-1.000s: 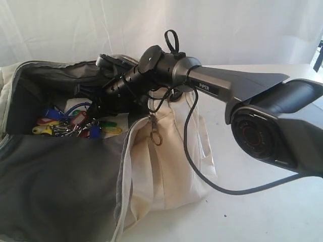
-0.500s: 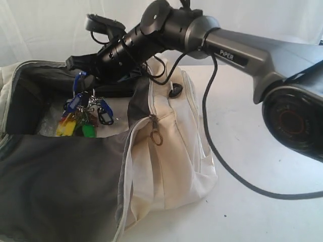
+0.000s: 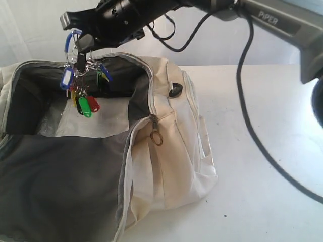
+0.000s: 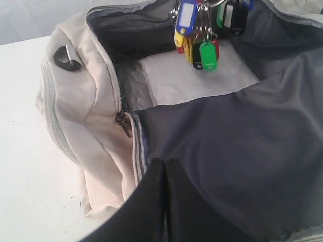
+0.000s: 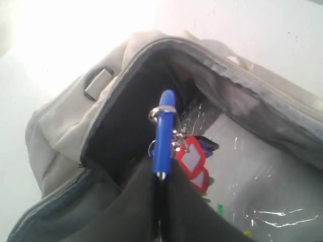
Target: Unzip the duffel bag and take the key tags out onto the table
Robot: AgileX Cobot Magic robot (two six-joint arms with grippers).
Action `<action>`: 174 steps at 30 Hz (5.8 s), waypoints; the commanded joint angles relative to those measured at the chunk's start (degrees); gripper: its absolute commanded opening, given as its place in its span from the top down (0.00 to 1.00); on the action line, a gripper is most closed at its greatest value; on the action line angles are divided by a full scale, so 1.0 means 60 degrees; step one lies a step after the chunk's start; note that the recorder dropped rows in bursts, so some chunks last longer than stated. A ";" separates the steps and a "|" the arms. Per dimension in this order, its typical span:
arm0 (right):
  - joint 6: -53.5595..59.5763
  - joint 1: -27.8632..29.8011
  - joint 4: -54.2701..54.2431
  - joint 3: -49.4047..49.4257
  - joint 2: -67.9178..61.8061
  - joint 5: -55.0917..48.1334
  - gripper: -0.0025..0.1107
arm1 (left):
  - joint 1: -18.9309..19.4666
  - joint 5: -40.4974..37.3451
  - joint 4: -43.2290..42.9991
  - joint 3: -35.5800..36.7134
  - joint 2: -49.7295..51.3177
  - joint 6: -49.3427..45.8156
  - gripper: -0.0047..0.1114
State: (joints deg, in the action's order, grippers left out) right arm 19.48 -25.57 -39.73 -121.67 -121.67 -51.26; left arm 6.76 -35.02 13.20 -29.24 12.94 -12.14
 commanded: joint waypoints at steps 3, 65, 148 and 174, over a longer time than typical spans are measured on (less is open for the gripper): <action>0.0179 0.0745 0.0296 0.0003 0.1082 -0.0487 0.98 | -0.0042 0.0081 0.0078 0.0121 -0.0053 0.0106 0.96; 0.3218 0.5038 -0.1953 1.1128 0.4486 0.2372 0.34 | -0.0042 0.0078 0.0183 0.0121 -0.0053 0.0106 0.96; 0.3802 0.5038 -0.1822 1.0841 0.9824 0.3064 0.98 | -0.1134 0.4447 0.1558 0.2955 -0.2157 0.0477 0.96; 0.3802 0.5038 -0.1822 1.0841 0.9824 0.3064 0.98 | -0.1134 0.3625 -0.1899 0.4873 -0.2157 0.2333 0.96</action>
State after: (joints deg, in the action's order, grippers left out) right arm 41.58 4.38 -50.53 -56.38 -63.01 -33.20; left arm 0.26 -12.84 1.94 -0.23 0.23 3.59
